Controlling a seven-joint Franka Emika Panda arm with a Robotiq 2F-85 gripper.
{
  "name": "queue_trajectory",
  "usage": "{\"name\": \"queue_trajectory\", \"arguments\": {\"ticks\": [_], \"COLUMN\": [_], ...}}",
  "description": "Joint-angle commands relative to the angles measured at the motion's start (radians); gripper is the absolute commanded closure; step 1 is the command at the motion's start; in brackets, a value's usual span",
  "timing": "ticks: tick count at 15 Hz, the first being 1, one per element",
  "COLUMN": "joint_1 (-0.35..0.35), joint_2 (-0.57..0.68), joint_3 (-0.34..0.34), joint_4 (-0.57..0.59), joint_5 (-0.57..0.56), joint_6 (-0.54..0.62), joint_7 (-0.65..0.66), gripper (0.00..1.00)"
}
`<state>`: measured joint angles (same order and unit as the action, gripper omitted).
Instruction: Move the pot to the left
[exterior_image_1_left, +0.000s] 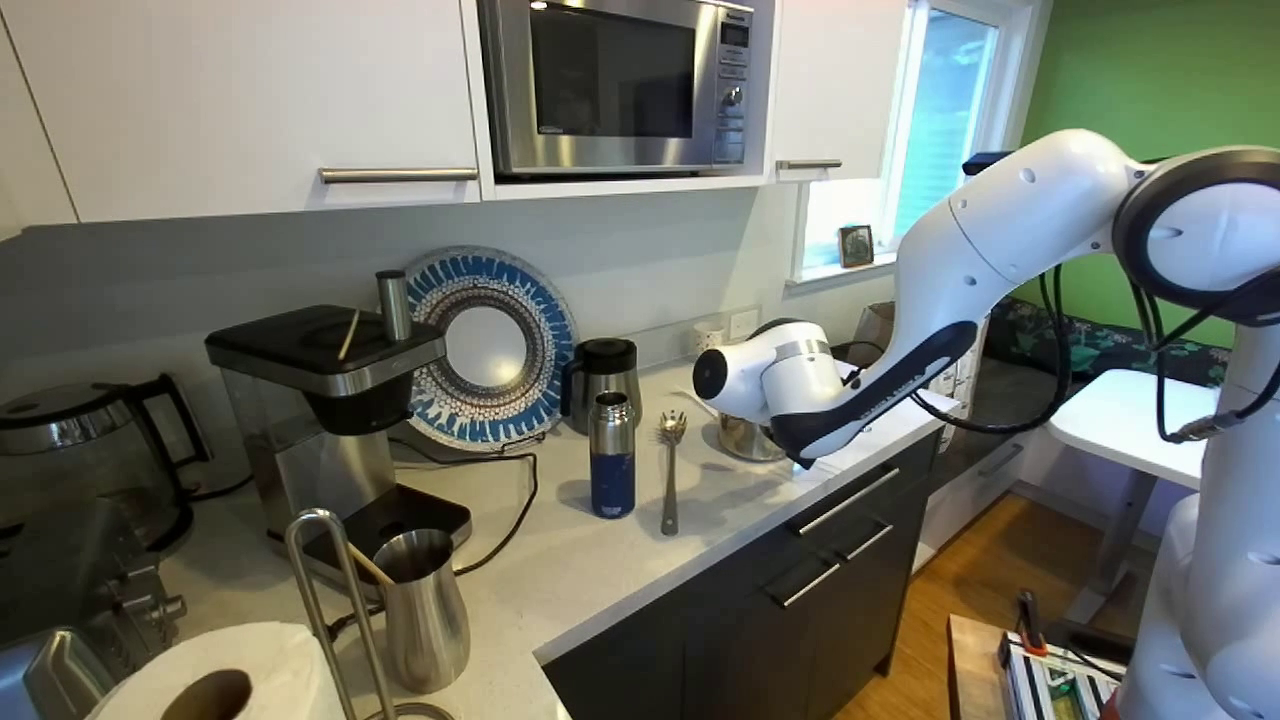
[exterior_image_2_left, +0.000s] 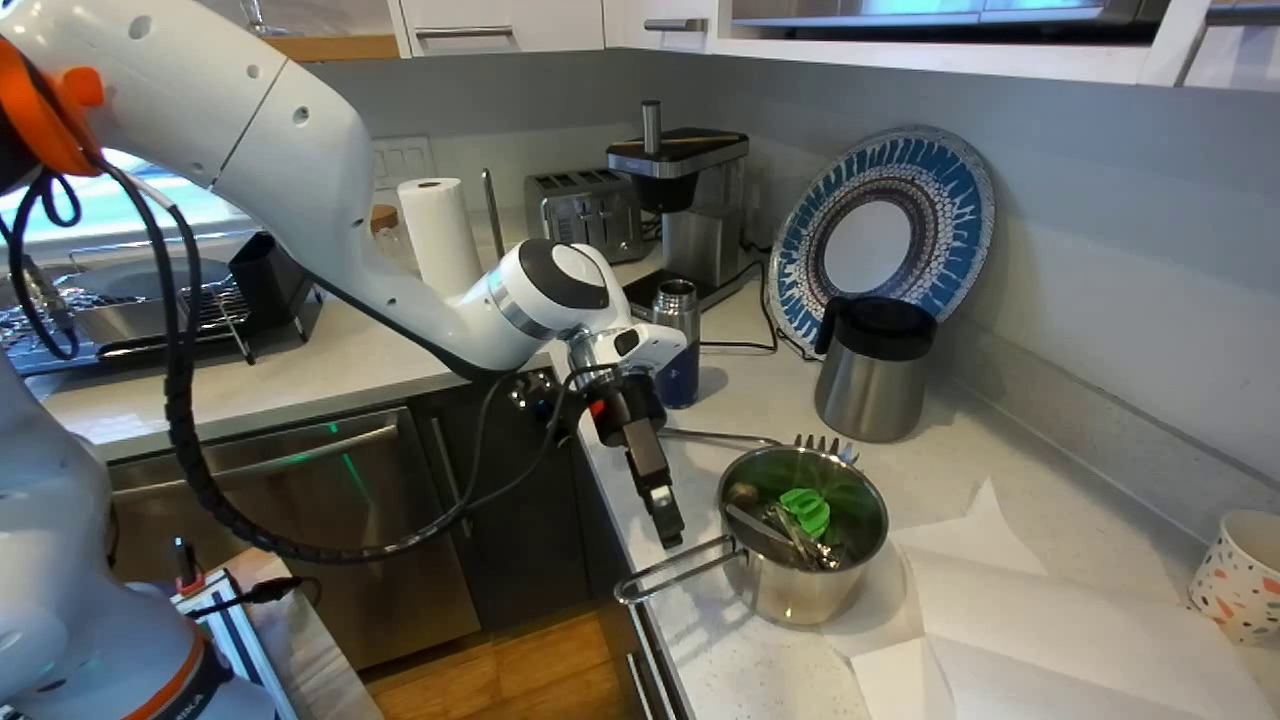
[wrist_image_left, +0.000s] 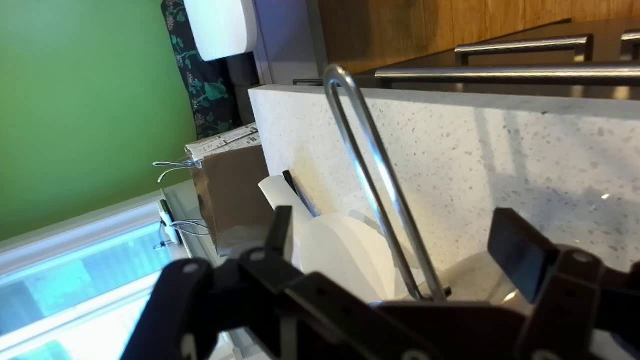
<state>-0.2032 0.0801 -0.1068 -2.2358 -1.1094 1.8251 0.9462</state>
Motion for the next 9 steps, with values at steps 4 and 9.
{"name": "queue_trajectory", "arguments": {"ticks": [4, 9], "joint_1": [0.017, 0.019], "joint_2": [0.036, 0.046], "joint_3": [-0.024, -0.024], "joint_4": [0.009, 0.012], "joint_5": [-0.056, -0.062], "joint_6": [0.0, 0.001], "joint_7": [-0.004, -0.009], "gripper": [0.0, 0.0]}}
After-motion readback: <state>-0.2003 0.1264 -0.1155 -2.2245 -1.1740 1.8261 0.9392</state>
